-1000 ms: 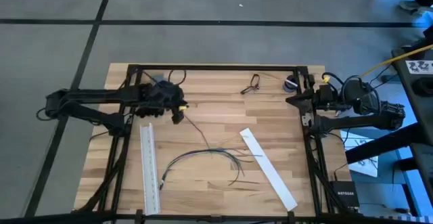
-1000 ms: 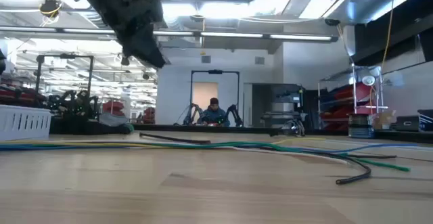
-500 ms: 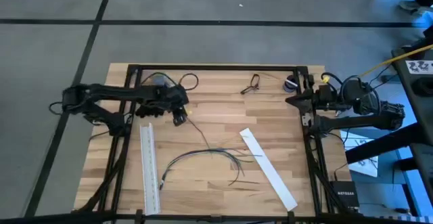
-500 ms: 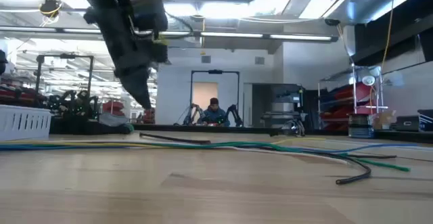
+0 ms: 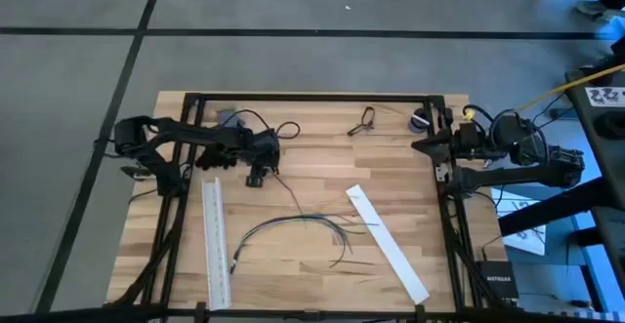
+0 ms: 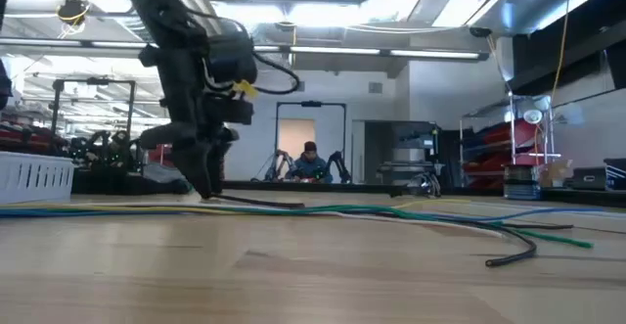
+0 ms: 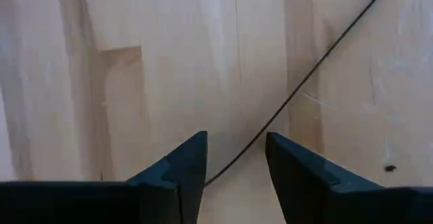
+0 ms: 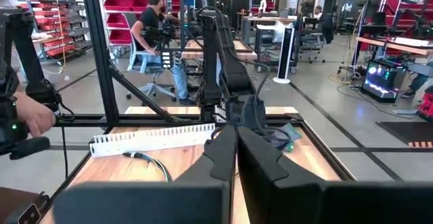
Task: Ziptie cables
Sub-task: Put the black zip tie on the cable wires
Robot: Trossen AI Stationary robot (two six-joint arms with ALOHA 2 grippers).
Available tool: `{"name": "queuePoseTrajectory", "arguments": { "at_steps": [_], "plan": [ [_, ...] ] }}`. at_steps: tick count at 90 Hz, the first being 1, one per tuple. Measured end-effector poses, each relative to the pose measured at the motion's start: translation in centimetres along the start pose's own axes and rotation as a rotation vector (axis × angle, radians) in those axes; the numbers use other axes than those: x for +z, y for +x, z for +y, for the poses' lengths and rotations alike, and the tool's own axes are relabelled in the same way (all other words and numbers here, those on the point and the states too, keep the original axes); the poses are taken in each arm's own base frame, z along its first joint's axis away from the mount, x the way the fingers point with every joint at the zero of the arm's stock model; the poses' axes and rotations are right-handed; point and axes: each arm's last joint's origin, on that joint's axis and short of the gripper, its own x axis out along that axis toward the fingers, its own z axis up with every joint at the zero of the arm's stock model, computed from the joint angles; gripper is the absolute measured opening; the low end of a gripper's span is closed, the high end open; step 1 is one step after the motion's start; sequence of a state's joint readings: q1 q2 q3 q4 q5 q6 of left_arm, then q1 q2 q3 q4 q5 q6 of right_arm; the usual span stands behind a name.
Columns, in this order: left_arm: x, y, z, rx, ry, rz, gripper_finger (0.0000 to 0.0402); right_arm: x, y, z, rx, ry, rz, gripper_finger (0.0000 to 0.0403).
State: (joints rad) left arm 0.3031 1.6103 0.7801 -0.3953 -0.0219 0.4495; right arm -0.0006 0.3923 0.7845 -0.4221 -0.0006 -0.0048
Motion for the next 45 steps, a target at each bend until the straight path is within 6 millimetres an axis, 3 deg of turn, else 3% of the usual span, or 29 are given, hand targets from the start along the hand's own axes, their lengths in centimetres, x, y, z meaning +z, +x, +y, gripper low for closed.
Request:
{"name": "queuePoseTrajectory", "arguments": {
  "at_steps": [12, 30, 45],
  "plan": [
    [-0.14, 0.39, -0.11, -0.016, -0.007, 0.02, 0.0108, 0.0, 0.01, 0.0, 0.0, 0.0, 0.0, 0.0],
    [-0.16, 0.43, -0.34, -0.095, -0.054, -0.001, 0.0015, 0.0, 0.01, 0.0, 0.0, 0.0, 0.0, 0.0],
    [-0.15, 0.26, -0.41, -0.109, -0.169, -0.005, 0.0003, 0.0, 0.0, 0.0, 0.0, 0.0, 0.0, 0.0]
  ]
}}
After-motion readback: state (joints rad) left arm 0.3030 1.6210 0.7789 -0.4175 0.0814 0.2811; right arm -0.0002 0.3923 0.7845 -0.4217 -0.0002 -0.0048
